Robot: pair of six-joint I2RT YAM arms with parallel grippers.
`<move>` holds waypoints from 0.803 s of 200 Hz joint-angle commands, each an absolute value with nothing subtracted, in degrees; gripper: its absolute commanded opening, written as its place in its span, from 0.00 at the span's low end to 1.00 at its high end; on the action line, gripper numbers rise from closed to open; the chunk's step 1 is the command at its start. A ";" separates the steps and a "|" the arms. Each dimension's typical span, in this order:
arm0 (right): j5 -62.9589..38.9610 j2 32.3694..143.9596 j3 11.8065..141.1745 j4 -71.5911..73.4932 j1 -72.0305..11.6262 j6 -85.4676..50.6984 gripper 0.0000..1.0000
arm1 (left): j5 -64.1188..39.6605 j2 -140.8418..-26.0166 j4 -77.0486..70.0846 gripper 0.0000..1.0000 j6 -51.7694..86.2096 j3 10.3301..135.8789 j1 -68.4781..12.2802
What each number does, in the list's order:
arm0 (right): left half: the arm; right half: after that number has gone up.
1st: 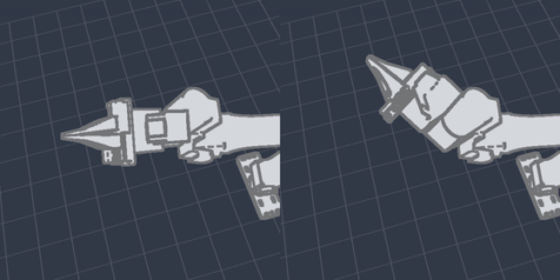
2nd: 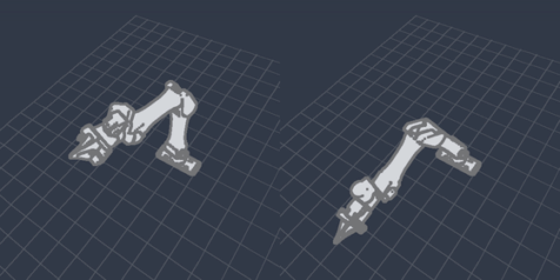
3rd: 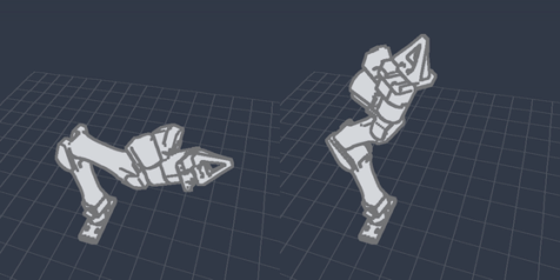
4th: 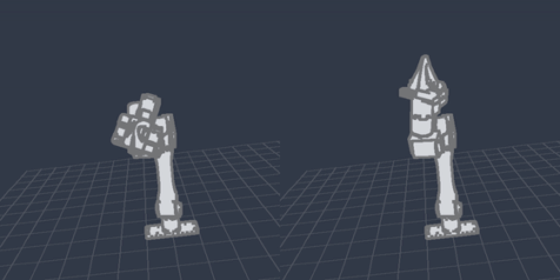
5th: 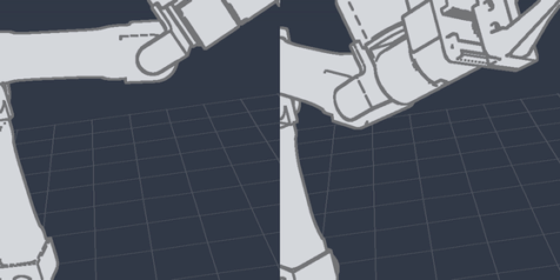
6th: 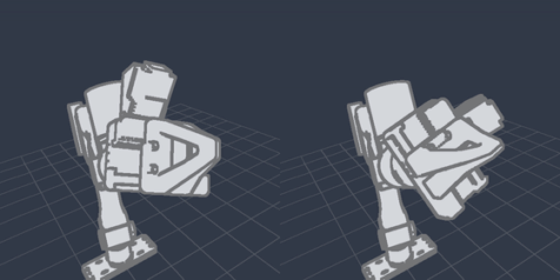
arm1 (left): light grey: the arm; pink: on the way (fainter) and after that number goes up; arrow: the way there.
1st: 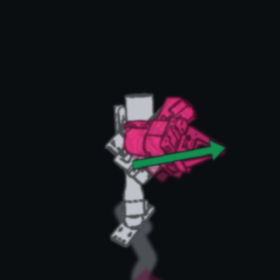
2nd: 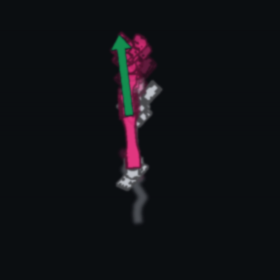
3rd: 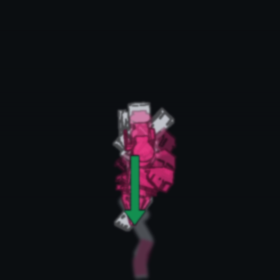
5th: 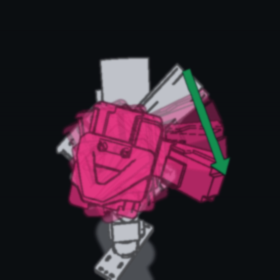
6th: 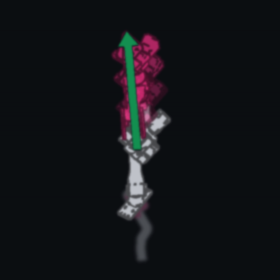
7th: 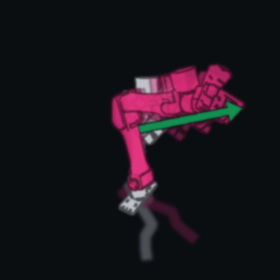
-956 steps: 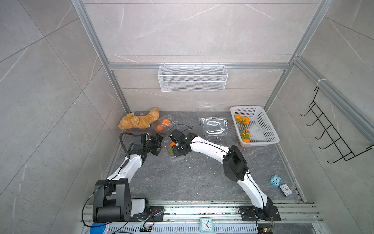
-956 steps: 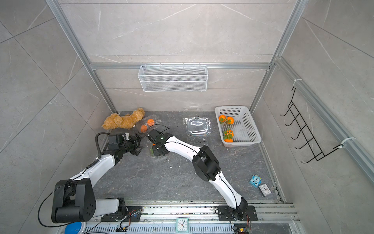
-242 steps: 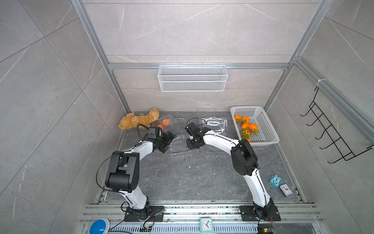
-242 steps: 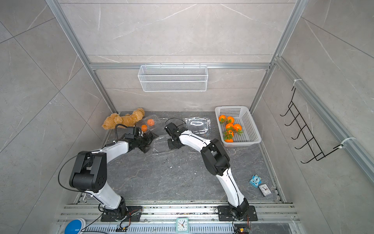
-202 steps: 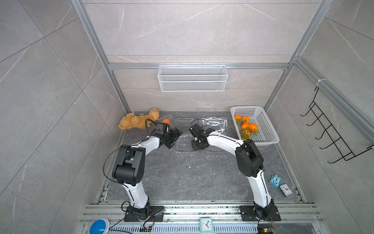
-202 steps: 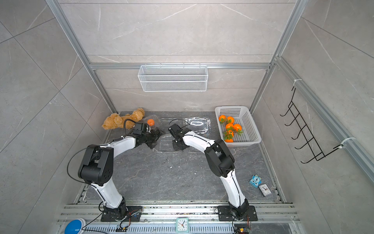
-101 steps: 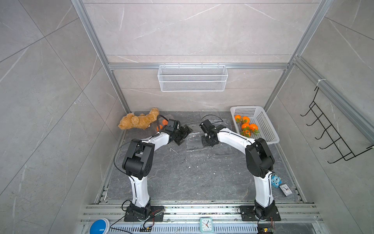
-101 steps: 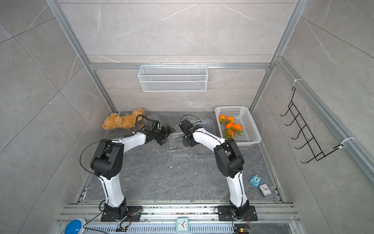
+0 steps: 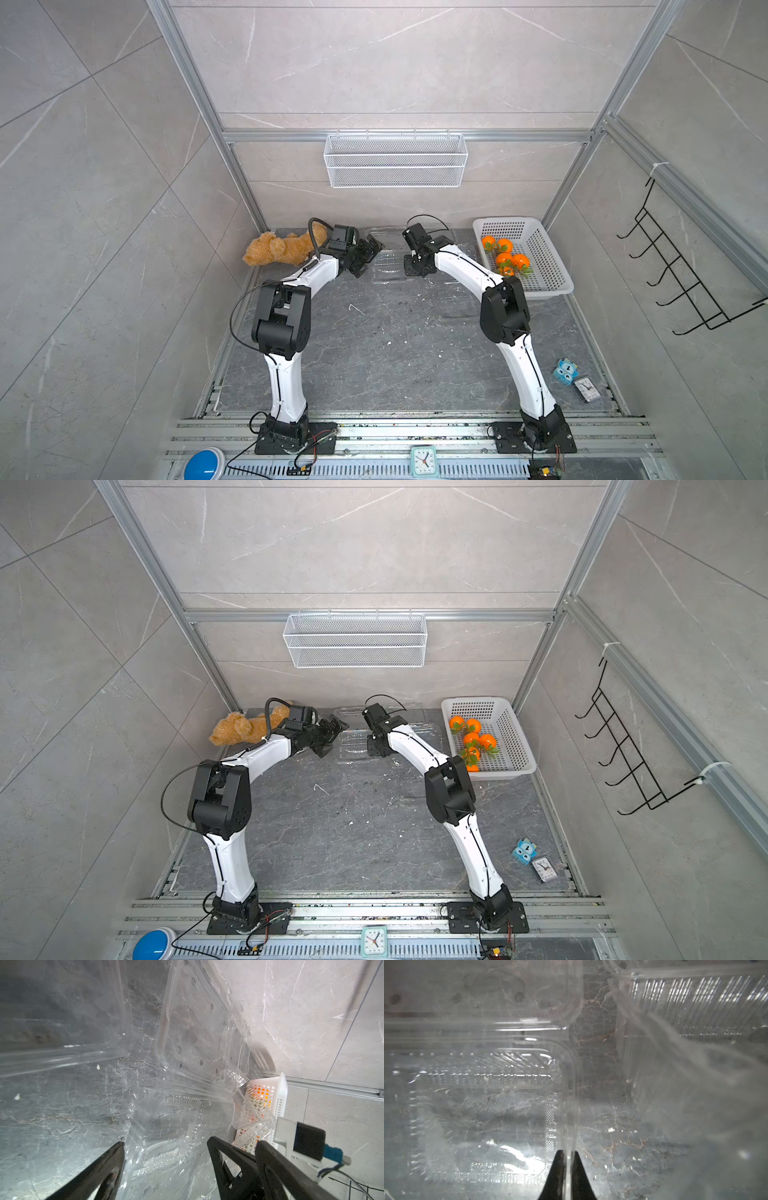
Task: Take oranges out of containers
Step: Move the packing box to the center of the board.
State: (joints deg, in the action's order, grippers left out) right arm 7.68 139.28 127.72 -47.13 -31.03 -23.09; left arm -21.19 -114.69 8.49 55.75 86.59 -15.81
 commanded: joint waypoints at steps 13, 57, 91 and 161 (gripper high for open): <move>8.99 150.23 147.14 -58.83 -29.98 -22.96 0.10 | -23.64 -113.28 11.55 0.99 52.54 88.41 -15.53; 7.44 162.25 170.44 -67.05 -28.07 -22.85 0.11 | -23.24 -109.57 13.26 0.99 51.01 86.26 -14.45; 6.00 157.07 159.77 -59.13 -27.77 -22.50 0.25 | -22.42 -105.84 14.97 0.99 49.69 84.15 -12.46; -0.37 153.07 163.25 -58.20 -29.51 -21.20 0.66 | -14.80 -96.07 23.03 0.99 44.40 79.06 -5.92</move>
